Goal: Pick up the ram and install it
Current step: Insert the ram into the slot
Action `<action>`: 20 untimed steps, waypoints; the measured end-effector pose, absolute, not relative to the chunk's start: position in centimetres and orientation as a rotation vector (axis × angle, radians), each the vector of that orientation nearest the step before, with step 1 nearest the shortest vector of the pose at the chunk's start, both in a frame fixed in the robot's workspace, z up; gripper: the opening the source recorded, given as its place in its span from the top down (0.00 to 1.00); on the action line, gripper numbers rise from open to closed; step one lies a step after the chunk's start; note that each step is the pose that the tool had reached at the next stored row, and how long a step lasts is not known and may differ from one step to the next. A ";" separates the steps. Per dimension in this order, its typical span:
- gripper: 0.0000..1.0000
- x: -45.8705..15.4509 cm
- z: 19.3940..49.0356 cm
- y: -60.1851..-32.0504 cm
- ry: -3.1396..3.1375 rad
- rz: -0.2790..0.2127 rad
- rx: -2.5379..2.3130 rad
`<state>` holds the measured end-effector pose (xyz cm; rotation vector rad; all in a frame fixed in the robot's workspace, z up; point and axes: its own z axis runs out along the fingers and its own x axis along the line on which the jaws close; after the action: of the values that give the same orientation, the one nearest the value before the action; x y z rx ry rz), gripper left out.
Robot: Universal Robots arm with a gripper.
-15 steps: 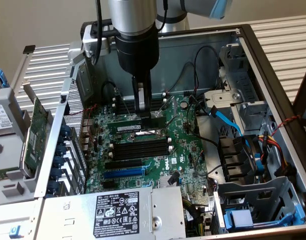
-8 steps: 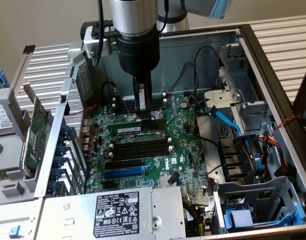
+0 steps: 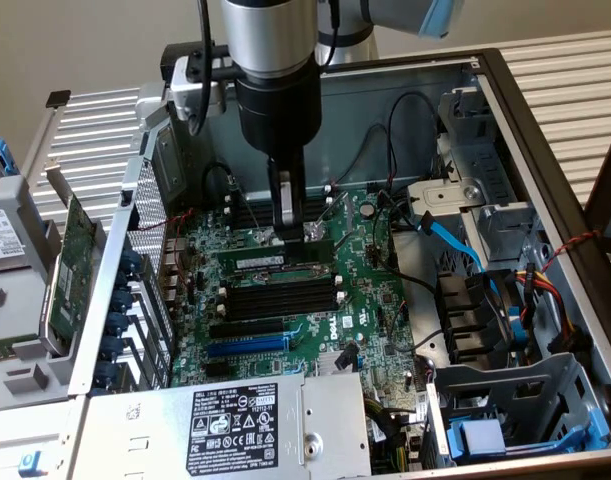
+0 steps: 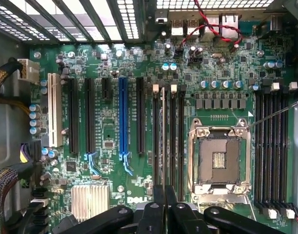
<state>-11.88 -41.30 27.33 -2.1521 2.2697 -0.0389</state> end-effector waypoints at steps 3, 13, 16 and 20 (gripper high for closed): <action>0.88 -11.9 27.2 -41.3 2.270 -0.039 -2.152; 0.88 -11.9 26.2 -41.3 2.270 -0.037 -2.152; 0.88 -11.9 25.9 -41.3 2.270 -0.037 -2.152; 0.88 -11.9 25.6 -41.3 2.270 -0.037 -2.152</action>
<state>-11.87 -41.30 25.64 -2.1523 2.2695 -0.0371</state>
